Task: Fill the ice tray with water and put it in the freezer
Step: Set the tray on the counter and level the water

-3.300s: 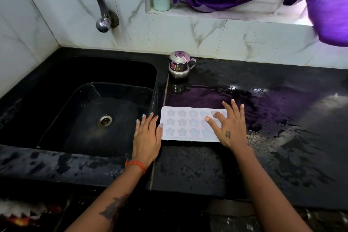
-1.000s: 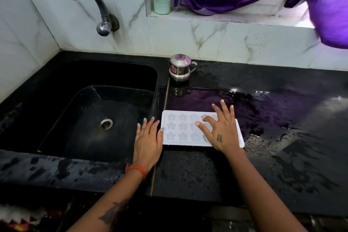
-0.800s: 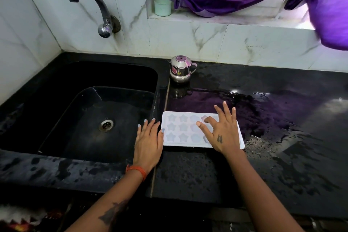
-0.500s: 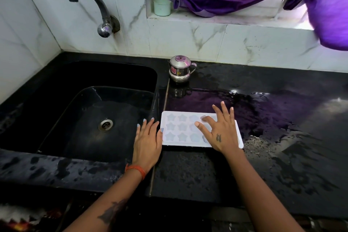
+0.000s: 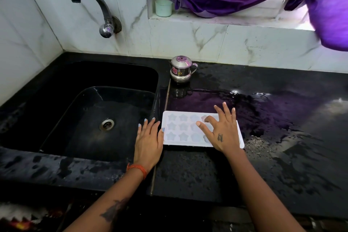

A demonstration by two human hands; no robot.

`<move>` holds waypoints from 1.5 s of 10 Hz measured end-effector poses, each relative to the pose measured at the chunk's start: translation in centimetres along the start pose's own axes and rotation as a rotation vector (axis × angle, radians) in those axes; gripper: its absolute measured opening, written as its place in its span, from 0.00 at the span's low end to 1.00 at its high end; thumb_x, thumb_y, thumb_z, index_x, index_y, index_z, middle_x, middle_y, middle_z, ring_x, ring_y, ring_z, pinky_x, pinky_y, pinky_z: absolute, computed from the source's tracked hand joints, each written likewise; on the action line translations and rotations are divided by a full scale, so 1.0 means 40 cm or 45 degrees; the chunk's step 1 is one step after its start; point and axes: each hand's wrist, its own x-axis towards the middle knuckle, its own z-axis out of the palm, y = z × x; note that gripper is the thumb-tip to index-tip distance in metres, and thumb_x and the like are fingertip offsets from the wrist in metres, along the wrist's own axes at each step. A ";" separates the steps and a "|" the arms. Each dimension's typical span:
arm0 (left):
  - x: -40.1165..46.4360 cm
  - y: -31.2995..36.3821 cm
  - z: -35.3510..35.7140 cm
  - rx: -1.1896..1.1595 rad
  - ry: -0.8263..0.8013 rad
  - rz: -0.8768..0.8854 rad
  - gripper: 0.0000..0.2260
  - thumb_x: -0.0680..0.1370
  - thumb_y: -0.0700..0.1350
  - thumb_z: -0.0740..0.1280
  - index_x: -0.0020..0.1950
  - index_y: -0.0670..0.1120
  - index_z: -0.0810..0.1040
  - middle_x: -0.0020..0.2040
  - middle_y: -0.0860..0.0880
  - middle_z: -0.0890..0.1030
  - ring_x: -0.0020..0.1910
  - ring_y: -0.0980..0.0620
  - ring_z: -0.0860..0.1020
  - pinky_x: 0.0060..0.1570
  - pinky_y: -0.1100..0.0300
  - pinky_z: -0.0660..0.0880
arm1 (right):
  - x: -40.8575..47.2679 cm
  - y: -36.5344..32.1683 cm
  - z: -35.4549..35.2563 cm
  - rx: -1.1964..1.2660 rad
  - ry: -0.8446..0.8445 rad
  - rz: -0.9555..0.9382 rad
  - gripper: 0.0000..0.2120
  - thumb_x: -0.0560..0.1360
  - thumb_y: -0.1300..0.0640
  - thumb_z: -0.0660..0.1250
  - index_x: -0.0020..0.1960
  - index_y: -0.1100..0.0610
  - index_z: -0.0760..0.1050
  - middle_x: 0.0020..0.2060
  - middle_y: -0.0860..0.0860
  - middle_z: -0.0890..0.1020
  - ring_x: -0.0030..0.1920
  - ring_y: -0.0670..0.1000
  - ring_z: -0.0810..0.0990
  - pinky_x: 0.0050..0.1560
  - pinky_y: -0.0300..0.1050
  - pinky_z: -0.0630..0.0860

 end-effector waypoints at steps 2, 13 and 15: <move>0.000 -0.001 0.001 -0.016 0.004 -0.004 0.33 0.76 0.60 0.40 0.70 0.44 0.69 0.73 0.46 0.66 0.75 0.48 0.56 0.74 0.57 0.42 | 0.002 -0.002 -0.001 -0.010 -0.027 0.021 0.37 0.71 0.25 0.40 0.52 0.45 0.79 0.71 0.59 0.67 0.77 0.56 0.49 0.75 0.56 0.38; 0.002 -0.001 -0.005 -0.041 -0.010 0.004 0.34 0.75 0.60 0.39 0.70 0.44 0.68 0.74 0.46 0.65 0.76 0.49 0.55 0.73 0.59 0.41 | 0.053 -0.044 -0.074 0.210 0.198 0.029 0.26 0.74 0.34 0.52 0.49 0.51 0.78 0.68 0.57 0.71 0.75 0.56 0.55 0.75 0.55 0.41; 0.003 -0.003 -0.003 -0.032 -0.009 -0.001 0.34 0.75 0.60 0.39 0.71 0.45 0.68 0.74 0.47 0.65 0.76 0.49 0.55 0.73 0.59 0.41 | 0.053 -0.092 -0.052 0.228 0.135 -0.033 0.30 0.75 0.32 0.46 0.48 0.50 0.79 0.68 0.57 0.71 0.76 0.55 0.54 0.75 0.53 0.40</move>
